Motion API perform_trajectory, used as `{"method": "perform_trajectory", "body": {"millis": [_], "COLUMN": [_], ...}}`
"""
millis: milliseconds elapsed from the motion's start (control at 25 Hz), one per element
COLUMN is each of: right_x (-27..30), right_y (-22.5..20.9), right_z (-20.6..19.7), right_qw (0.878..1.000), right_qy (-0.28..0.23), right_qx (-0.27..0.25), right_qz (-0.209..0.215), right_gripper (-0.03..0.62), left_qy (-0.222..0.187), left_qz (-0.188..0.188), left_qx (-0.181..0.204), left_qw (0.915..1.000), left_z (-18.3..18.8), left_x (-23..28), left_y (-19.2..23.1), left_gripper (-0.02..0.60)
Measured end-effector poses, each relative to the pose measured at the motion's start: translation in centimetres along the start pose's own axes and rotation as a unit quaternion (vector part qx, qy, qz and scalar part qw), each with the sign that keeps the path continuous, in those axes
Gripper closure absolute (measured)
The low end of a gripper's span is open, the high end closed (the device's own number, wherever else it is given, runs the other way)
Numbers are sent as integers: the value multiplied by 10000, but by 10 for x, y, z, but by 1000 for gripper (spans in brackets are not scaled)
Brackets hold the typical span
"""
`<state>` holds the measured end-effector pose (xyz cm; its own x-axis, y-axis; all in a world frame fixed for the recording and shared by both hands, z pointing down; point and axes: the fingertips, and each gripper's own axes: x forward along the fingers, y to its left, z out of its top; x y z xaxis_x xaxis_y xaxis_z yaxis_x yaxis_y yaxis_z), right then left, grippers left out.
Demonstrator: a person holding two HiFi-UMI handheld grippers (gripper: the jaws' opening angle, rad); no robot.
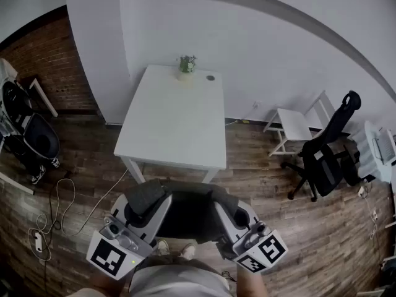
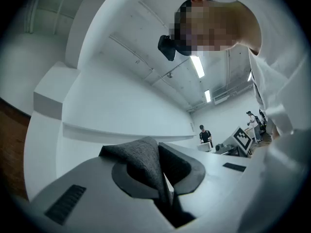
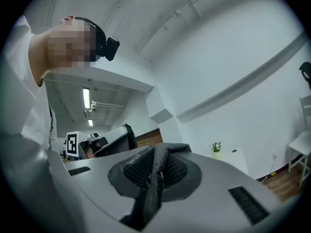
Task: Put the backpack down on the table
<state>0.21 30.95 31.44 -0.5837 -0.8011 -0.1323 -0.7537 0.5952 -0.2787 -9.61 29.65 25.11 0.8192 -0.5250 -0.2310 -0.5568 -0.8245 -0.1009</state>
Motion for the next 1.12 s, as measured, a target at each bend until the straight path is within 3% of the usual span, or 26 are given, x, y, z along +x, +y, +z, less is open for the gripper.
{"method": "perform_trajectory", "body": {"millis": [280, 600, 1120], "right_x": [3, 9, 27], "right_y": [-5, -19, -37], "right_z": [-5, 0, 31], "right_qw": [9995, 9981, 9964], "right_qy": [99, 108, -117], "right_qx": [-262, -585, -835], "right_qz": [-137, -142, 16], "right_gripper": [537, 537, 537], "left_qy": [38, 102, -109], "left_qz": [178, 714, 741], "left_qx": [103, 249, 420], "left_qw": [9998, 9971, 9963], "left_z": [-3, -15, -3], "left_x": [-3, 10, 47], "left_y": [-4, 2, 28], "left_gripper": [540, 540, 540]}}
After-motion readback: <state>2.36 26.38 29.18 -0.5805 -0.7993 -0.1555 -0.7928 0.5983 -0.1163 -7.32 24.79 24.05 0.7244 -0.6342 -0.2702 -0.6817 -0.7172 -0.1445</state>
